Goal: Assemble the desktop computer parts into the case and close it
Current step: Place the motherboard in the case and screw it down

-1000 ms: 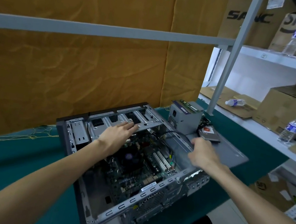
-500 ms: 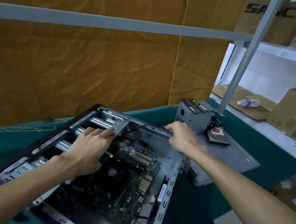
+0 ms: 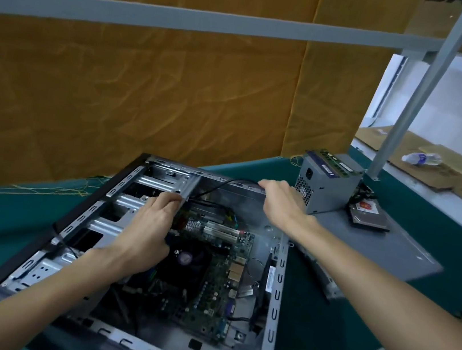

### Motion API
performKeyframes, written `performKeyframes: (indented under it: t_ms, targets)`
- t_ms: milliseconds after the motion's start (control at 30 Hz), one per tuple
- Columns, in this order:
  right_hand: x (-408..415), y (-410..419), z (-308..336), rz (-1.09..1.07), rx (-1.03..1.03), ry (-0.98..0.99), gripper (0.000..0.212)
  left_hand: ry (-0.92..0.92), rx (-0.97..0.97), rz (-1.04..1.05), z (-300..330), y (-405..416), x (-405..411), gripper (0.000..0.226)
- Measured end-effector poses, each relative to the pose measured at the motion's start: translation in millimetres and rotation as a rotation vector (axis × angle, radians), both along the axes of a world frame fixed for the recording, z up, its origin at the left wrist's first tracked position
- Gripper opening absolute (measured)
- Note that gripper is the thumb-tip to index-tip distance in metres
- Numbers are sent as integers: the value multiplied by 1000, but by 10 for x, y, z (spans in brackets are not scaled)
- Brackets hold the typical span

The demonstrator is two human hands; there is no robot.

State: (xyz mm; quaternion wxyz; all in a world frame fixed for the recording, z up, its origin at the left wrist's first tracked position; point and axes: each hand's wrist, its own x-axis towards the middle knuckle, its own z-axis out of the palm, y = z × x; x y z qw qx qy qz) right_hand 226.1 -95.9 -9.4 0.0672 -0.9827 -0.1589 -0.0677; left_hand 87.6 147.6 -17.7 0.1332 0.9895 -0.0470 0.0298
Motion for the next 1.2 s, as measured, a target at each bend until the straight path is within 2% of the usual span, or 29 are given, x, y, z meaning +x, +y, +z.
performKeyframes:
  t_ms: [67, 133, 200, 267, 333, 400, 467, 533, 633, 733, 833, 1033, 1200]
  targets:
    - [-85, 44, 28, 33, -72, -109, 52, -76, 28, -70, 0, -37, -10, 90]
    - [-244, 111, 46, 135, -51, -188, 45, -102, 69, -228, 17, -103, -5, 77]
    - [-468, 159, 75, 260, -40, -41, 22, -39, 148, -363, 23, -217, -3, 58]
    - [-641, 203, 86, 271, -186, 302, 3, 85, 247, -399, -10, -346, 23, 59]
    - [-715, 256, 95, 292, -439, 537, 15, 289, 309, -384, -61, -438, 71, 81]
    - [-720, 322, 90, 289, -631, 679, 20, 486, 360, -378, -85, -448, 123, 106]
    - [-671, 377, 70, 272, -717, 834, 24, 544, 413, -347, -77, -412, 162, 122]
    - [-660, 430, 54, 255, -844, 962, 36, 544, 467, -301, -73, -403, 179, 121]
    - [-722, 512, -91, 296, -885, 1044, 61, 564, 571, -297, -46, -460, 225, 108]
    - [-868, 597, -325, 376, -1039, 972, 67, 574, 602, -300, 30, -501, 260, 114]
    - [-976, 607, -385, 421, -1206, 707, 70, 548, 657, -288, 84, -530, 253, 105]
    - [-1041, 624, -408, 365, -1220, 641, 67, 514, 720, -225, 48, -575, 185, 91]
    - [-1066, 626, -342, 320, -1111, 639, 53, 506, 732, -191, 29, -592, 194, 78]
